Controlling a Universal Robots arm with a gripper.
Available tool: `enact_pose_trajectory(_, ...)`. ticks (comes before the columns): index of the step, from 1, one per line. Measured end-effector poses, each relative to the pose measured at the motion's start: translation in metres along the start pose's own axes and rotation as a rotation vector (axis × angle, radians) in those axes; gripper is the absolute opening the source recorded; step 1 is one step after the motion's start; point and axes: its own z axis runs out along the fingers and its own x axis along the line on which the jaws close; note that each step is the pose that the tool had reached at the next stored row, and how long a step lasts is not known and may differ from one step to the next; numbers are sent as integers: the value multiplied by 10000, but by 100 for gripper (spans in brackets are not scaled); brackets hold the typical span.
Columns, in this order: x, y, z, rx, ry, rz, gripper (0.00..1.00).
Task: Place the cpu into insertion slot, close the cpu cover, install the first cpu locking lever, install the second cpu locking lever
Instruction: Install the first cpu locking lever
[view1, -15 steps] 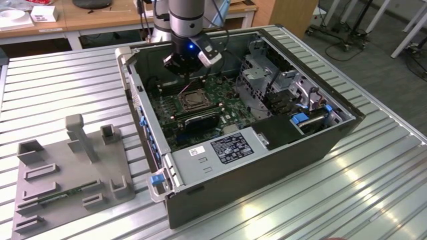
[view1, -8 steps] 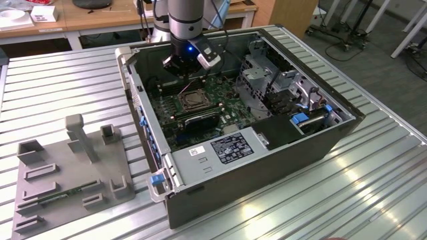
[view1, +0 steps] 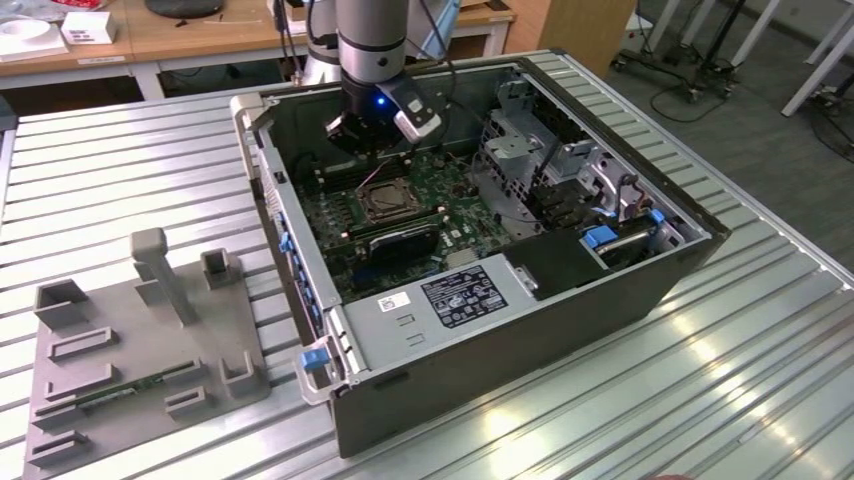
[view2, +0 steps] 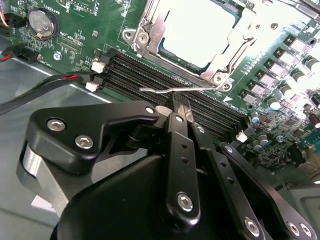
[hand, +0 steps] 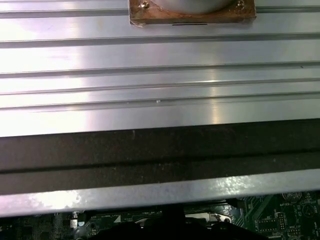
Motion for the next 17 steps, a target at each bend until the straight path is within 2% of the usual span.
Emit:
enact_pose_trajectory(11, -3, -1, 11, -25, 3, -1, 11)
enact_pose_trajectory(17, -4, -6, 39, -24, 3, 1, 11)
